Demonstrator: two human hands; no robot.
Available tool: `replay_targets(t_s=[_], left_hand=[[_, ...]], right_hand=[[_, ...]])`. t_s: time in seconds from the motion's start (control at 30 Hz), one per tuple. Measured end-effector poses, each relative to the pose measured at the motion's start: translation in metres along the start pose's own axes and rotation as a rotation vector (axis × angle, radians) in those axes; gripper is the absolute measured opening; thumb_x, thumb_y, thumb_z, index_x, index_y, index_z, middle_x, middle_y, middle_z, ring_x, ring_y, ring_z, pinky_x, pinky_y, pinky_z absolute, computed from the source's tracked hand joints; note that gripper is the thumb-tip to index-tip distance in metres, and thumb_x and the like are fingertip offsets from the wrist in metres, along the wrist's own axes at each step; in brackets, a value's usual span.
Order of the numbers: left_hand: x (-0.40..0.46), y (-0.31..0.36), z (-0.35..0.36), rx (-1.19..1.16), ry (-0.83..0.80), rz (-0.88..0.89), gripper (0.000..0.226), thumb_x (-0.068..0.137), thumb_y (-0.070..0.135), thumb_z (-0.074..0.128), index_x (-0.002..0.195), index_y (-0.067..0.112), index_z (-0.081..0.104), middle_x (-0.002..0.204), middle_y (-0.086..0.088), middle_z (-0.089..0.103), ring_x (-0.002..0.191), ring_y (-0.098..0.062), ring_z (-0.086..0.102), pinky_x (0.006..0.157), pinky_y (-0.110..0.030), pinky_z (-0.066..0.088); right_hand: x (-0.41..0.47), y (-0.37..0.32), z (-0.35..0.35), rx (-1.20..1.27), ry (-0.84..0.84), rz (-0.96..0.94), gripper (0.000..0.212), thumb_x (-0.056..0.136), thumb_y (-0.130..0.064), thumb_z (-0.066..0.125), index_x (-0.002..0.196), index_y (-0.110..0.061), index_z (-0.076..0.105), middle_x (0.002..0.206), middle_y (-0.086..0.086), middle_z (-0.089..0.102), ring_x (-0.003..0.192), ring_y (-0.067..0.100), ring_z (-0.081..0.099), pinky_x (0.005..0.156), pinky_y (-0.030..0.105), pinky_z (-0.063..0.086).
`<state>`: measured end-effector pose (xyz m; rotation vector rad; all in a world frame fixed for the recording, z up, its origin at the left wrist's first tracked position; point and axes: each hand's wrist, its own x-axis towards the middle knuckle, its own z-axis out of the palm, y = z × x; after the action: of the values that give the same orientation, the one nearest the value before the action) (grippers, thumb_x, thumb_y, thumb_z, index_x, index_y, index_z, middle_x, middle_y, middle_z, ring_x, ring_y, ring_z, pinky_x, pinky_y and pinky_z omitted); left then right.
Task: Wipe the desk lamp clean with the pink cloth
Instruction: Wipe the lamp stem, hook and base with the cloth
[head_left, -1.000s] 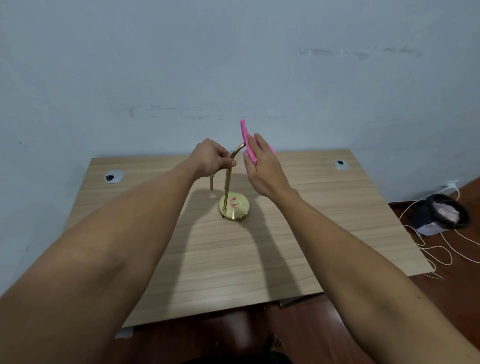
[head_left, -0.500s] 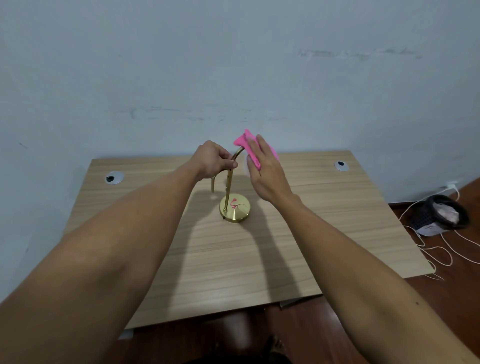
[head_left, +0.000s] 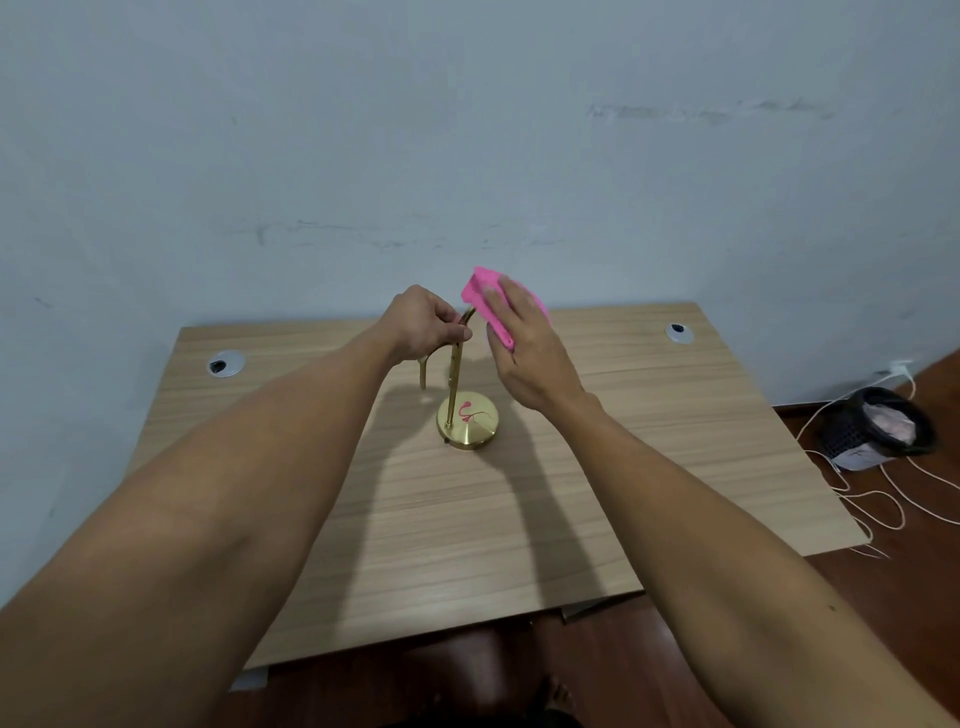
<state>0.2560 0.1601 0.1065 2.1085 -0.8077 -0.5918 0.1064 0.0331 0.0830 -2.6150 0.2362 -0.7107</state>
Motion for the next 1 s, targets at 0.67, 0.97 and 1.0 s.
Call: replay_targets(t_s=[0.67,0.97,1.0], left_hand=[[-0.017,-0.030,-0.001,-0.139,0.014,-0.074,0.083,0.050,0.034,0.100,0.122,0.015,0.063,0.106,-0.005,0.065,0.092,-0.018,0.068,0.090,-0.033,0.054],[-0.040,-0.063,0.018,-0.191,0.136,-0.091,0.019,0.076,0.016,0.088,0.088,0.004,0.078,0.065,0.001,0.064,0.064,-0.013,0.055,0.071,-0.031,0.047],[-0.040,-0.063,0.020,-0.189,0.157,-0.097,0.015,0.079,0.015,0.086,0.087,0.004,0.079,0.066,0.000,0.064,0.062,-0.013,0.052,0.069,-0.029,0.045]], right_hand=[[0.009,0.005,-0.002,0.102,0.079,0.092,0.044,0.103,-0.022,0.041,0.145,-0.017,0.055,0.138,-0.003,0.058,0.129,0.017,0.053,0.112,0.050,0.043],[0.012,0.000,0.006,0.119,0.103,0.195,0.045,0.103,-0.026,0.038,0.146,-0.022,0.052,0.139,-0.005,0.058,0.131,0.015,0.053,0.118,0.046,0.038],[0.010,-0.002,0.008,0.056,0.088,0.165,0.050,0.103,-0.027,0.039,0.152,-0.022,0.045,0.144,-0.001,0.054,0.134,0.020,0.051,0.117,0.044,0.038]])
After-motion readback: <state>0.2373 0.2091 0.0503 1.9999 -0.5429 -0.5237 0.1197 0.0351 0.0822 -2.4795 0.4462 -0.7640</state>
